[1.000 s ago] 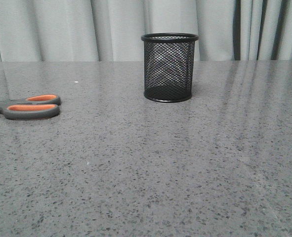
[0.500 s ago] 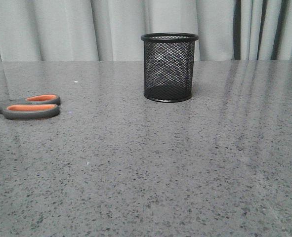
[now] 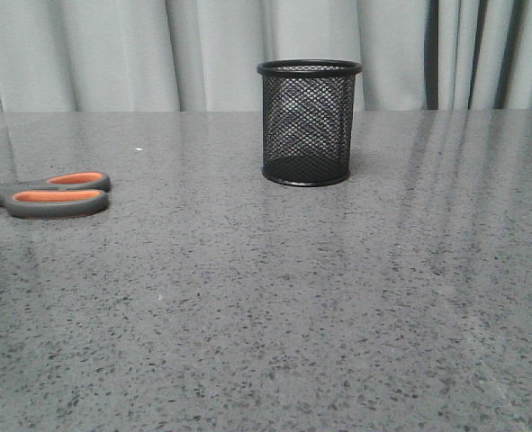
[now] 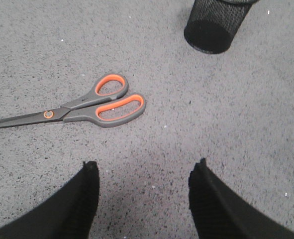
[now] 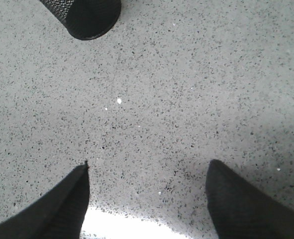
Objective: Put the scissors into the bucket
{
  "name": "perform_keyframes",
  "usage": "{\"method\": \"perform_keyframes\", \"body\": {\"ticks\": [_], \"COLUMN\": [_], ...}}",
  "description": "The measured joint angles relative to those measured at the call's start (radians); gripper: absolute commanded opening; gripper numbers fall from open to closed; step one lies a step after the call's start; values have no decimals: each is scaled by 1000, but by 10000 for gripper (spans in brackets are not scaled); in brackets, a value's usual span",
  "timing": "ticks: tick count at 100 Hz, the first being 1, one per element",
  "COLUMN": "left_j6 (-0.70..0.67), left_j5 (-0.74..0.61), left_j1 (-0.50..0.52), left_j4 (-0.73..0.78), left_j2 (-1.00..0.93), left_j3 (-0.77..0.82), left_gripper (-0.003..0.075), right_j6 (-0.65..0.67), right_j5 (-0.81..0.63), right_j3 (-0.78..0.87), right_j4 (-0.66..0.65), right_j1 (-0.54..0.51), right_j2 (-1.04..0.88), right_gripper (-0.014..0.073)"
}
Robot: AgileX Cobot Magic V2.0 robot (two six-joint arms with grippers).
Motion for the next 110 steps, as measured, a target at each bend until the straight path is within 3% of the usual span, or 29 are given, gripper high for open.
{"method": "perform_keyframes", "body": {"ticks": [44, 81, 110], "left_j6": [361, 747, 898], "left_j5": [173, 193, 231], "left_j1": [0, 0, -31], "left_j4": [0, 9, 204], "left_j2": [402, 711, 846], "left_j3": [-250, -459, -528], "left_gripper": [387, 387, 387], "right_j6": [-2, -35, -42], "right_j5": [2, 2, 2], "right_j3": [0, 0, 0], "right_j4": [0, 0, 0], "right_j1": [0, 0, 0], "right_j2": [0, 0, 0], "right_gripper": [449, 449, 449]}}
